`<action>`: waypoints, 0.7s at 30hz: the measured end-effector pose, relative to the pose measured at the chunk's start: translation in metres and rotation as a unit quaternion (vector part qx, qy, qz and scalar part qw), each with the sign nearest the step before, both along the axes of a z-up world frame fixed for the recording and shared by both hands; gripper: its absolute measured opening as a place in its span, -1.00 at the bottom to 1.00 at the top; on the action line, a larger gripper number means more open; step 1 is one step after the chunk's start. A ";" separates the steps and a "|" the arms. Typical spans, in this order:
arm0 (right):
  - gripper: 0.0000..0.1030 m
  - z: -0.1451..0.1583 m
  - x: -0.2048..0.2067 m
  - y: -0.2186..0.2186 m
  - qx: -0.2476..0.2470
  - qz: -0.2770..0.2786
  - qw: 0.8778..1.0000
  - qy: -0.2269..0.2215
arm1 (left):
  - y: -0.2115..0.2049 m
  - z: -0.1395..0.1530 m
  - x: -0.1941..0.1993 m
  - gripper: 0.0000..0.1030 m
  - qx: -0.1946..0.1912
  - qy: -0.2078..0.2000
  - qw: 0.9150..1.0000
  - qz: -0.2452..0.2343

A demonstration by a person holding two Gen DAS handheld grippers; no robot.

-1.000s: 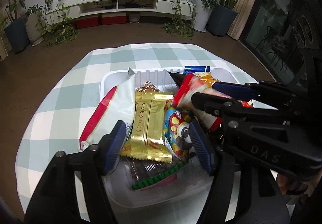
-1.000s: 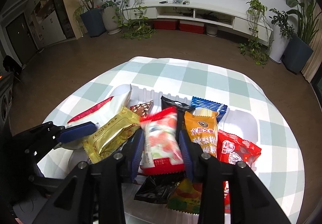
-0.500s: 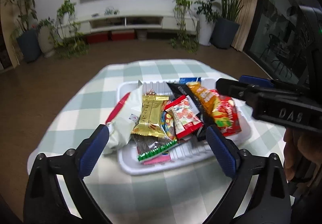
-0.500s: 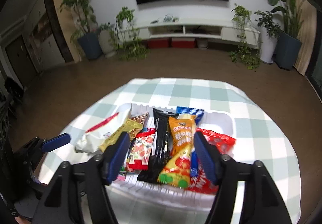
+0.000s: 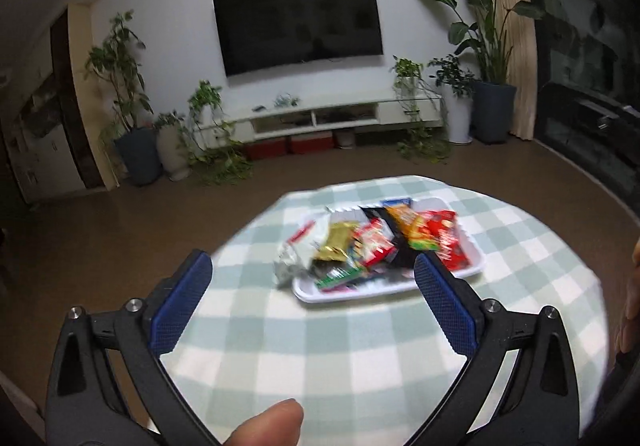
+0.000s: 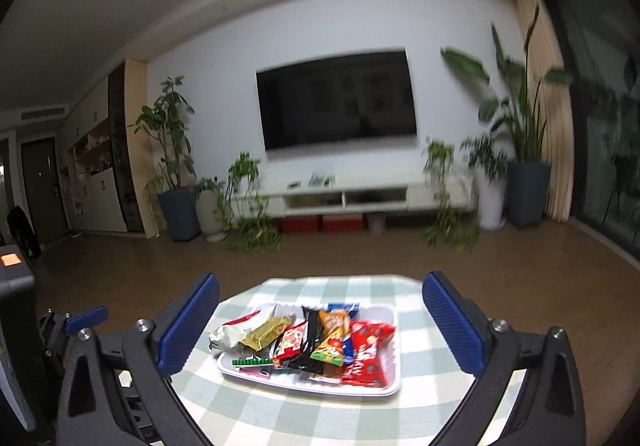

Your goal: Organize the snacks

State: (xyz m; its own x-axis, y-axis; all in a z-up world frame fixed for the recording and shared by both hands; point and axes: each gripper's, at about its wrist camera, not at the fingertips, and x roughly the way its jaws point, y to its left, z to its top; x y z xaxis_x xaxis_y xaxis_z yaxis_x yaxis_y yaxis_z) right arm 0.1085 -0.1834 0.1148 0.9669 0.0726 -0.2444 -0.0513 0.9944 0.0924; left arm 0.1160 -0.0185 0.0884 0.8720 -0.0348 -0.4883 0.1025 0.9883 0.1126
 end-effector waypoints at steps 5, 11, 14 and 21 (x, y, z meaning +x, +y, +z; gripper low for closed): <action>1.00 0.004 -0.040 0.001 -0.017 -0.012 1.000 -0.005 | 0.000 0.000 -0.028 0.99 -0.021 0.033 0.999 0.006; 1.00 -0.017 -0.066 -0.003 -0.009 -0.027 0.999 0.045 | 0.004 -0.008 -0.048 0.99 -0.036 0.064 0.997 0.015; 1.00 -0.033 -0.075 -0.003 -0.009 -0.032 0.997 0.072 | 0.005 -0.019 -0.053 0.99 -0.042 0.084 0.995 0.014; 1.00 -0.066 -0.082 -0.006 0.015 -0.035 0.991 0.127 | 0.003 -0.048 -0.060 0.99 -0.040 0.123 0.991 0.011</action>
